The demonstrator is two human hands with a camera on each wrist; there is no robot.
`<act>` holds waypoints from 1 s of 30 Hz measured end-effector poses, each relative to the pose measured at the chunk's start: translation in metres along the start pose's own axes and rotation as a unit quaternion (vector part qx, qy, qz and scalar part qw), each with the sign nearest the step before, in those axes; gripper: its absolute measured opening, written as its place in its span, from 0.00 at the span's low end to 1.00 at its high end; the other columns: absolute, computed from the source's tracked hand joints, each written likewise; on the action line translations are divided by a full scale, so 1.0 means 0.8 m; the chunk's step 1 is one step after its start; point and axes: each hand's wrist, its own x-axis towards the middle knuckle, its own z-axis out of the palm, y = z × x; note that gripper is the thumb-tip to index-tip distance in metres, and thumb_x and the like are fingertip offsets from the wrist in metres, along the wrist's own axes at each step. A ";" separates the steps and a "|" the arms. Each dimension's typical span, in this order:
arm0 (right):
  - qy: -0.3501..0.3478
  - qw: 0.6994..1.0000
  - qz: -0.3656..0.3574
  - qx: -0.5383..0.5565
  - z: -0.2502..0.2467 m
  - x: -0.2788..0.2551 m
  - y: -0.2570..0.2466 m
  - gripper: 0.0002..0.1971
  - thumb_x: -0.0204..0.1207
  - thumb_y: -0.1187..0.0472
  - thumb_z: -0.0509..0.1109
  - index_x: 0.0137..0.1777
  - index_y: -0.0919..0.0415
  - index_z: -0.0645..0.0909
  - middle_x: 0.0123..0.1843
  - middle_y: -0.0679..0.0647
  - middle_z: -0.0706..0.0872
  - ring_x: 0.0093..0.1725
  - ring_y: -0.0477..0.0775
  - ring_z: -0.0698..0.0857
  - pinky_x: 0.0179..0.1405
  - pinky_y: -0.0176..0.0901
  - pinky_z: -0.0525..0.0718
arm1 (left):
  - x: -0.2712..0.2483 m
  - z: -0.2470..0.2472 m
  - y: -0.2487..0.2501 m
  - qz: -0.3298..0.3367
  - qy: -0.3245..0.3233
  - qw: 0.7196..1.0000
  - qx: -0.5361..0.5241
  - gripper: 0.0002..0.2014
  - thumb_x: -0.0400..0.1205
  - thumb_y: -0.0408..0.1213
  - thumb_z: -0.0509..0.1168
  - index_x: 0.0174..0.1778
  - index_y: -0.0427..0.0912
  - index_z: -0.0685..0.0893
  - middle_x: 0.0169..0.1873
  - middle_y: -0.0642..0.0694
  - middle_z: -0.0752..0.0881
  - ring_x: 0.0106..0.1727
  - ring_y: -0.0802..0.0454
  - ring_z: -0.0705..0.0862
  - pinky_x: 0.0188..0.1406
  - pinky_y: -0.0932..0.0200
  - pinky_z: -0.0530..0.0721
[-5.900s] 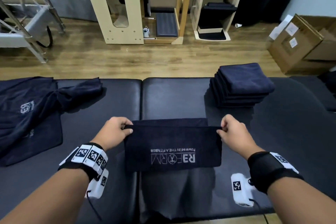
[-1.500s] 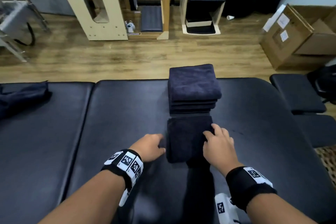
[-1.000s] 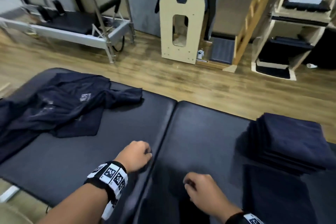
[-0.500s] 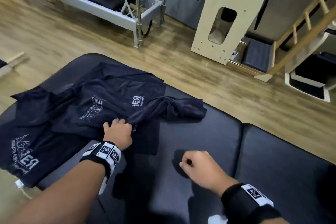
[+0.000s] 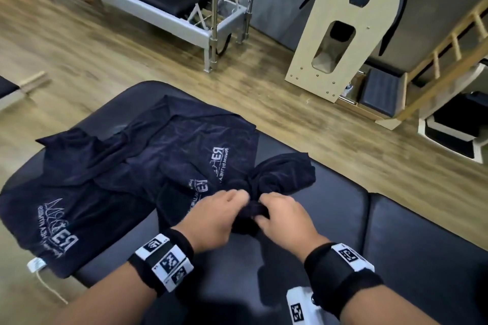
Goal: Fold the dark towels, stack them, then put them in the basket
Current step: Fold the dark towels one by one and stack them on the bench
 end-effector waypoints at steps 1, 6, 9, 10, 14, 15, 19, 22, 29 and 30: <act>0.009 1.000 0.021 0.001 -0.004 -0.005 0.006 0.09 0.77 0.51 0.68 0.41 0.50 0.70 0.45 0.47 0.81 0.51 0.61 0.84 0.43 0.52 0.81 | -0.005 -0.001 -0.011 -0.046 -0.011 0.999 -0.011 0.17 0.70 0.30 0.60 0.51 0.51 0.70 0.49 0.51 0.79 0.50 0.44 0.82 0.45 0.45 0.82; 0.069 0.983 0.162 0.047 -0.017 -0.054 0.068 0.11 0.77 0.50 0.69 0.37 0.51 0.71 0.39 0.51 0.87 0.48 0.64 0.86 0.38 0.49 0.78 | -0.015 -0.010 -0.045 -0.183 -0.047 0.981 -0.042 0.10 0.66 0.37 0.60 0.42 0.51 0.78 0.47 0.49 0.87 0.53 0.41 0.86 0.48 0.51 0.84; 0.076 0.950 0.280 0.115 -0.018 -0.095 0.119 0.10 0.73 0.51 0.69 0.34 0.52 0.75 0.33 0.48 0.87 0.44 0.63 0.88 0.43 0.50 0.86 | -0.007 -0.024 -0.028 -0.210 -0.056 0.969 -0.115 0.06 0.63 0.37 0.60 0.33 0.52 0.77 0.34 0.50 0.87 0.42 0.49 0.87 0.39 0.55 0.84; 0.059 0.946 0.301 0.109 -0.016 -0.110 0.132 0.09 0.72 0.50 0.69 0.35 0.52 0.76 0.35 0.50 0.88 0.46 0.63 0.89 0.45 0.51 0.87 | -0.001 -0.027 -0.013 -0.196 -0.060 0.967 -0.153 0.07 0.64 0.35 0.61 0.33 0.51 0.79 0.32 0.52 0.86 0.38 0.56 0.86 0.37 0.58 0.84; 0.014 0.971 0.232 0.058 0.001 -0.145 0.137 0.14 0.73 0.54 0.70 0.58 0.49 0.82 0.61 0.49 0.86 0.65 0.55 0.84 0.62 0.44 0.81 | 0.027 -0.028 0.065 -0.093 -0.087 0.965 -0.231 0.11 0.66 0.32 0.62 0.35 0.54 0.83 0.30 0.57 0.87 0.34 0.65 0.84 0.35 0.63 0.81; 0.029 0.979 0.183 0.080 0.002 -0.151 0.129 0.21 0.72 0.53 0.71 0.67 0.49 0.80 0.66 0.46 0.83 0.69 0.49 0.81 0.69 0.39 0.77 | 0.034 -0.024 0.088 -0.066 -0.094 0.965 -0.236 0.11 0.67 0.33 0.63 0.37 0.55 0.83 0.32 0.58 0.87 0.37 0.66 0.84 0.38 0.64 0.82; 0.095 0.978 0.076 0.171 -0.012 -0.160 0.087 0.23 0.72 0.49 0.73 0.68 0.43 0.77 0.60 0.40 0.85 0.59 0.41 0.83 0.62 0.35 0.79 | 0.058 -0.008 0.158 -0.009 -0.086 0.966 -0.243 0.09 0.70 0.34 0.65 0.43 0.52 0.83 0.37 0.57 0.89 0.43 0.63 0.86 0.46 0.56 0.85; 0.141 0.967 0.109 0.183 -0.029 -0.181 0.083 0.13 0.74 0.51 0.70 0.58 0.45 0.78 0.46 0.45 0.89 0.47 0.49 0.86 0.48 0.44 0.83 | 0.064 -0.003 0.199 -0.015 -0.055 0.968 -0.243 0.05 0.71 0.36 0.67 0.39 0.51 0.81 0.33 0.55 0.88 0.37 0.63 0.84 0.41 0.56 0.85; 0.202 0.926 0.185 0.260 -0.053 -0.243 0.134 0.09 0.80 0.64 0.64 0.45 0.49 0.83 0.35 0.50 0.89 0.30 0.51 0.90 0.33 0.43 0.88 | 0.058 0.001 0.233 -0.032 -0.073 0.973 -0.217 0.10 0.72 0.36 0.77 0.44 0.53 0.86 0.39 0.59 0.91 0.42 0.70 0.87 0.44 0.69 0.83; 0.208 0.911 0.214 0.283 -0.057 -0.253 0.143 0.12 0.80 0.67 0.63 0.43 0.50 0.84 0.36 0.52 0.89 0.28 0.51 0.90 0.32 0.43 0.88 | 0.057 0.002 0.237 -0.037 -0.074 0.972 -0.221 0.08 0.72 0.35 0.77 0.42 0.52 0.88 0.38 0.58 0.91 0.41 0.69 0.87 0.44 0.66 0.84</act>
